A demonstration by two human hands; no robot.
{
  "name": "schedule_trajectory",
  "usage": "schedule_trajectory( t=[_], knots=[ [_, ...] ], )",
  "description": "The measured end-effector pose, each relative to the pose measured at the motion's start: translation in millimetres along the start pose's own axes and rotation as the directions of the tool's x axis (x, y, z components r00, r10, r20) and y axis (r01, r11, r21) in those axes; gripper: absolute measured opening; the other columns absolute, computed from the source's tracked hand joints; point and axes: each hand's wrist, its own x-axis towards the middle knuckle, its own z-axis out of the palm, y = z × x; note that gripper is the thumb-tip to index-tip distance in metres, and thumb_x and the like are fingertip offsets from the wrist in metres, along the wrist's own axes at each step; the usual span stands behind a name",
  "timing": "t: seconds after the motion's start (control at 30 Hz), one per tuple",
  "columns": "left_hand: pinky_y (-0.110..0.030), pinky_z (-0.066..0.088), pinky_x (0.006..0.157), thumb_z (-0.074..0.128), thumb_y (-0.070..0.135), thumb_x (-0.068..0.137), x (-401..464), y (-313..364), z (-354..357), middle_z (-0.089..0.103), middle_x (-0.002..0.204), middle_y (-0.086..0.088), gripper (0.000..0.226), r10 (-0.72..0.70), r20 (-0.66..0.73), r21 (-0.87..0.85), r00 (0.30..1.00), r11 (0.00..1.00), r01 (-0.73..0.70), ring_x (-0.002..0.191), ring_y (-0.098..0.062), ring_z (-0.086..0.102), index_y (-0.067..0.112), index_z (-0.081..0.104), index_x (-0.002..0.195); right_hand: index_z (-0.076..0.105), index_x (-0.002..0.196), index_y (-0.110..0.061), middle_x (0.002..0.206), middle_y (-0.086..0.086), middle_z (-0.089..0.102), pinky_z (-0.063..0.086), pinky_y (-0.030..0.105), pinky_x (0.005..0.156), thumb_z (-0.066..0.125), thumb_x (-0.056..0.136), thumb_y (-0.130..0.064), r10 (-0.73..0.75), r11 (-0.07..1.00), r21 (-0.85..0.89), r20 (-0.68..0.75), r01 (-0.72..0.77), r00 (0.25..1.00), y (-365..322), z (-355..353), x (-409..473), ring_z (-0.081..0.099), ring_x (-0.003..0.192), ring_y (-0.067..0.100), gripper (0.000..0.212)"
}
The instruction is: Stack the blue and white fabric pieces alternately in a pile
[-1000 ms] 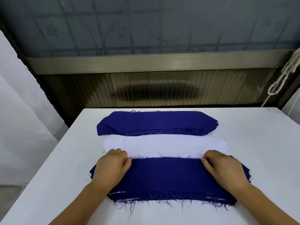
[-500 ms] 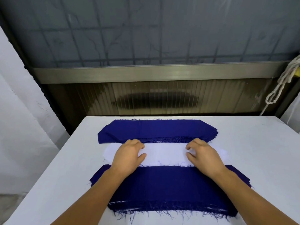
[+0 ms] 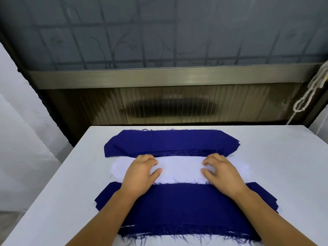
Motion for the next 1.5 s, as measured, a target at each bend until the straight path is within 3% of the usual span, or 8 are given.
schedule_trajectory(
  t=[0.17,0.37,0.53,0.63,0.7,1.03,1.27,1.5],
  knots=[
    [-0.031,0.027,0.114,0.051,0.028,0.099,8.1,0.4,-4.3,0.044,0.147,0.0,0.042,-0.056,-0.122,0.105,0.991,0.992,0.069,0.136,-0.018,0.036,0.016,0.051,0.139,0.064,0.118,-0.015,0.12,-0.001,0.06,0.045,0.033,0.094,0.062,0.091,-0.012,-0.045,0.992,-0.123,-0.235,0.016,0.971,-1.4,-8.5,20.6,0.054,0.108,0.021,0.028],
    [-0.033,0.017,0.12,0.035,0.025,0.104,40.3,-19.5,-15.9,0.023,0.159,-0.002,0.047,-0.167,-0.04,0.278,0.985,0.945,0.171,0.147,-0.018,0.019,0.016,0.03,0.151,0.056,0.135,-0.018,0.138,-0.003,0.055,0.034,0.033,0.109,0.051,0.098,-0.019,0.058,0.967,-0.236,-0.147,-0.092,0.987,4.3,-7.9,44.1,0.047,0.129,0.018,0.037],
    [-0.032,0.03,0.114,0.047,0.02,0.101,32.4,-29.9,-7.1,0.046,0.148,-0.003,0.04,-0.1,-0.072,0.338,0.992,0.934,0.118,0.138,-0.02,0.04,0.013,0.05,0.14,0.072,0.112,-0.013,0.114,0.0,0.07,0.045,0.038,0.095,0.061,0.093,-0.012,-0.001,0.964,-0.256,-0.257,-0.067,0.966,5.0,-4.3,43.4,0.063,0.106,0.024,0.023],
    [-0.034,0.056,0.084,0.082,0.007,0.073,33.4,-20.0,-13.1,0.073,0.107,-0.007,0.028,-0.025,-0.123,0.37,0.992,0.926,0.069,0.099,-0.024,0.07,0.009,0.076,0.1,0.075,0.102,-0.01,0.1,0.002,0.072,0.048,0.037,0.086,0.065,0.089,-0.009,-0.012,0.964,-0.258,-0.288,-0.066,0.957,4.1,-4.2,43.0,0.065,0.093,0.025,0.016],
    [-0.032,0.059,0.063,0.089,0.002,0.059,33.1,-16.7,-15.2,0.074,0.082,-0.005,0.023,0.029,-0.174,0.394,0.984,0.918,0.043,0.073,-0.023,0.071,0.009,0.077,0.077,0.075,0.094,-0.011,0.091,0.001,0.071,0.049,0.037,0.079,0.069,0.086,-0.006,-0.024,0.967,-0.247,-0.317,-0.058,0.948,2.8,-4.4,42.8,0.064,0.084,0.025,0.011],
    [-0.036,0.053,0.072,0.085,0.023,0.069,24.3,-15.6,-15.2,0.072,0.09,0.0,0.032,-0.063,-0.19,0.254,0.98,0.961,0.111,0.075,-0.024,0.065,0.013,0.075,0.098,0.064,0.08,-0.017,0.081,-0.007,0.059,0.041,0.027,0.076,0.077,0.076,-0.004,-0.051,0.994,-0.112,-0.356,0.012,0.933,7.5,-0.9,40.6,0.049,0.075,0.014,0.019],
    [-0.034,0.048,0.066,0.071,-0.002,0.075,23.6,-16.2,-27.3,0.067,0.077,0.0,0.018,-0.081,-0.228,0.258,0.97,0.956,0.14,0.063,-0.021,0.058,0.011,0.074,0.087,0.063,0.095,-0.016,0.107,-0.005,0.066,0.042,0.025,0.085,0.069,0.082,-0.003,-0.018,1.0,0.009,-0.296,0.021,0.955,0.3,-12.4,31.0,0.058,0.102,0.016,0.019],
    [-0.034,0.051,0.073,0.067,0.005,0.087,-7.6,-14.3,-71.5,0.068,0.091,0.004,0.016,-0.01,-0.146,0.15,0.989,0.988,0.032,0.082,-0.02,0.061,0.016,0.071,0.098,0.049,0.088,-0.042,0.086,-0.017,0.062,0.043,0.018,0.064,0.06,0.09,-0.018,0.024,0.998,0.066,-0.176,-0.013,0.984,-11.5,-58.6,-17.5,0.056,0.072,0.005,0.026]
  ],
)
